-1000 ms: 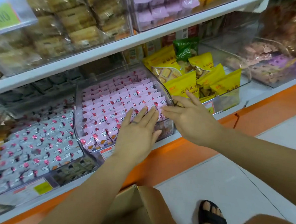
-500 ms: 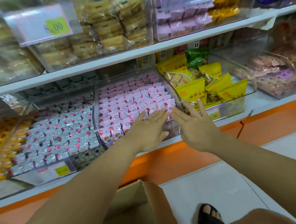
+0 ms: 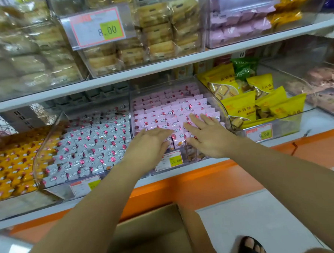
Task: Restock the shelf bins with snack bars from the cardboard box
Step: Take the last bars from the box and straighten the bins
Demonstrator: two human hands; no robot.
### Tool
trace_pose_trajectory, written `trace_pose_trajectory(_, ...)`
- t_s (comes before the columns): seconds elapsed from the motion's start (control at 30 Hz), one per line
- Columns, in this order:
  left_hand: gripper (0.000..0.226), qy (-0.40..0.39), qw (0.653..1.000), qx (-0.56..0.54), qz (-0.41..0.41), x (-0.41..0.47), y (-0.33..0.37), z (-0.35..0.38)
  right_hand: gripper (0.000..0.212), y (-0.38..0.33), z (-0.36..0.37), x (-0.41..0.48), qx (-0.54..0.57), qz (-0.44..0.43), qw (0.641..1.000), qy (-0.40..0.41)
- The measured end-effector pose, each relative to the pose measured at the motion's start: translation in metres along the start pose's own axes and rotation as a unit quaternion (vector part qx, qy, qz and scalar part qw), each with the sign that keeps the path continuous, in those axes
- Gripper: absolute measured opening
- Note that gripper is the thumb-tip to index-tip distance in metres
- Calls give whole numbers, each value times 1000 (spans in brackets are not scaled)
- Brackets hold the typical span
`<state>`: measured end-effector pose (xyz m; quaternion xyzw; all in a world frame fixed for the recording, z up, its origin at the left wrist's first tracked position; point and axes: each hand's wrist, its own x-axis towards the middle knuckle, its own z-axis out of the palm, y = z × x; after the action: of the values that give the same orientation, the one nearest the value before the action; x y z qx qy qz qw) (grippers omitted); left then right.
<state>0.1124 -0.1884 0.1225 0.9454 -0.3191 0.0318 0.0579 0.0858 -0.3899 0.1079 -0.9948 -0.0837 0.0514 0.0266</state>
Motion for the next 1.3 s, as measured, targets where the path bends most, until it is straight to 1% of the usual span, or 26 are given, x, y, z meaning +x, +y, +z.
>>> trace_pose_trajectory(0.13,42,-7,1000,13,8,8,-3,6,56,-2,-4,1,6,6,1000,-13)
trace_pose_trajectory(0.27,43,-39,997,56,18,0,1,7,56,-1,-17,-5,36,-21,997,-68)
trace_pose_trajectory(0.33,43,-53,997,52,23,0,1,1,57,1,-24,-6,44,-14,993,-106)
trace_pose_trajectory(0.4,44,-65,996,49,19,1,0,-8,59,-1,-29,-4,49,7,992,-115)
trace_pose_trajectory(0.43,45,-61,996,55,18,1,-1,-13,61,-2,-30,-3,43,17,994,-97)
trace_pose_trajectory(0.5,50,-44,997,65,9,-3,-6,-23,64,-10,-30,-7,10,13,1000,-11)
trace_pose_trajectory(0.53,53,-40,997,66,-2,-7,-9,-28,65,-14,-28,-9,9,-5,999,37)
trace_pose_trajectory(0.57,54,-43,997,67,-16,-11,-14,-31,64,-21,-26,-12,27,-35,997,67)
trace_pose_trajectory(0.63,53,-58,995,69,-36,-16,-20,-34,57,-36,-23,-13,93,-92,989,70)
trace_pose_trajectory(0.67,51,-65,994,71,-41,-17,-21,-35,54,-42,-21,-11,114,-103,986,60)
trace_pose_trajectory(0.77,49,-92,991,86,-39,-16,-19,-38,50,-50,-22,-1,119,-98,987,51)
trace_pose_trajectory(0.87,51,-125,987,97,-33,-11,-15,-42,49,-52,-26,7,106,-90,989,43)
trace_pose_trajectory(0.93,52,-134,986,92,-34,-7,-15,-42,50,-55,-26,12,97,-85,991,40)
trace_pose_trajectory(1.07,51,-120,989,66,-49,-9,-15,-39,47,-60,-22,13,148,-65,985,63)
trace_pose_trajectory(1.3,48,-72,995,40,-51,-19,-13,-29,44,-57,-8,0,124,-86,981,126)
